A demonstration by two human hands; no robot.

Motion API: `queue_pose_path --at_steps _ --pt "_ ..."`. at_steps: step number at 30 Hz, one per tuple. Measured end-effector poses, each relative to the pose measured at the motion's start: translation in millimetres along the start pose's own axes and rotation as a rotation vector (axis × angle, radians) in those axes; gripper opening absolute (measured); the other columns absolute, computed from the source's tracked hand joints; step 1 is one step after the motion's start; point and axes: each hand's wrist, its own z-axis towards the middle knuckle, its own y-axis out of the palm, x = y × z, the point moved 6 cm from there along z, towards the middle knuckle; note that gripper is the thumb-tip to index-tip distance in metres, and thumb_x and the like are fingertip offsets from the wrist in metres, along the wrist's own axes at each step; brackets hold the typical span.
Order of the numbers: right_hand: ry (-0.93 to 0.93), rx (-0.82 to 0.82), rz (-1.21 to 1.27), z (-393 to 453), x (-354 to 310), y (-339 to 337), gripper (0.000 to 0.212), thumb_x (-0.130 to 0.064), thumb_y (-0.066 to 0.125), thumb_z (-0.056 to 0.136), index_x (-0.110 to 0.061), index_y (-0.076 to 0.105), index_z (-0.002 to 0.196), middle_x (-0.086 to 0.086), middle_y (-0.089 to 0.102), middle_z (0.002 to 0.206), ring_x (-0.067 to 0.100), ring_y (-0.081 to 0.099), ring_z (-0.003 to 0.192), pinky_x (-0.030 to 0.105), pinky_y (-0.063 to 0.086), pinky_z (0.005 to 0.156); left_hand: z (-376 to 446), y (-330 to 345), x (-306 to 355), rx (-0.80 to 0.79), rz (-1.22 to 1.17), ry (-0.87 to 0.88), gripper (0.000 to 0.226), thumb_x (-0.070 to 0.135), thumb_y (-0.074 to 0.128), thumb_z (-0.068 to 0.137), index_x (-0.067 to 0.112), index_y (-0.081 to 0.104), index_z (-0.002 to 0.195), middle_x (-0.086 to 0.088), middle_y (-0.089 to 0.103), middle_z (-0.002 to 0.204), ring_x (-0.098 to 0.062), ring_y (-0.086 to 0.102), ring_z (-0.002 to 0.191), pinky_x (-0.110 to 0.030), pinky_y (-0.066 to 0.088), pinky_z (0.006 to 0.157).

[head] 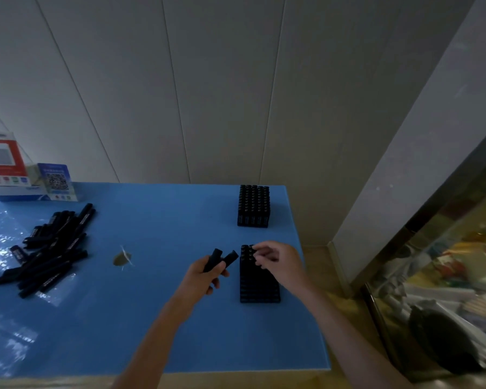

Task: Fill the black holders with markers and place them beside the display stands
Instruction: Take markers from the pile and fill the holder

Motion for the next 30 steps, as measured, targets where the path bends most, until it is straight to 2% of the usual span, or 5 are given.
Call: queue_pose_path --at_steps 6,12,20,25,30 --pt "0.037 -0.138 0.124 1 -9 6 0.034 -0.003 0.074 0.085 -0.020 0.072 0.114 -0.004 0.074 0.107 0.010 0.071 0.095 0.025 0.057 0.088 1 22 6 -0.115 0.013 0.026 0.021 0.023 0.054 0.103 0.008 0.061 0.115 -0.005 0.073 0.092 -0.010 0.044 0.056 -0.022 0.035 0.049" --pt "0.066 -0.155 0.188 -3 -10 3 0.023 -0.001 0.077 0.081 -0.011 0.074 0.102 0.005 0.076 0.098 0.017 0.073 0.088 0.027 0.059 0.082 -3 30 8 -0.170 0.021 0.024 0.022 0.028 0.050 0.104 0.011 0.060 0.114 -0.008 0.074 0.099 -0.010 0.040 0.053 -0.022 0.032 0.049" --pt "0.091 0.001 0.259 4 4 -12 0.010 -0.003 0.074 0.085 -0.005 0.070 0.094 0.014 0.074 0.085 0.029 0.073 0.077 0.036 0.061 0.073 10 5 -3 -0.020 0.090 -0.017 0.016 0.023 0.057 0.101 0.008 0.063 0.102 -0.006 0.068 0.087 -0.008 0.042 0.048 -0.020 0.035 0.044" --pt "0.076 0.126 0.041 7 27 -27 0.014 -0.005 0.069 0.089 -0.016 0.072 0.097 0.001 0.073 0.083 0.014 0.071 0.075 0.030 0.059 0.074 14 -16 -5 0.033 0.071 -0.038 0.018 0.023 0.058 0.100 0.006 0.062 0.104 -0.005 0.060 0.079 -0.007 0.039 0.048 -0.019 0.033 0.044" --pt "-0.005 0.119 -0.291 2 29 -26 0.014 -0.008 0.069 0.090 -0.012 0.071 0.103 -0.008 0.069 0.090 -0.007 0.061 0.077 0.005 0.046 0.072 17 -33 -6 0.142 0.035 0.017 0.018 0.022 0.053 0.102 0.005 0.059 0.103 -0.004 0.068 0.074 -0.012 0.039 0.049 -0.021 0.033 0.044"
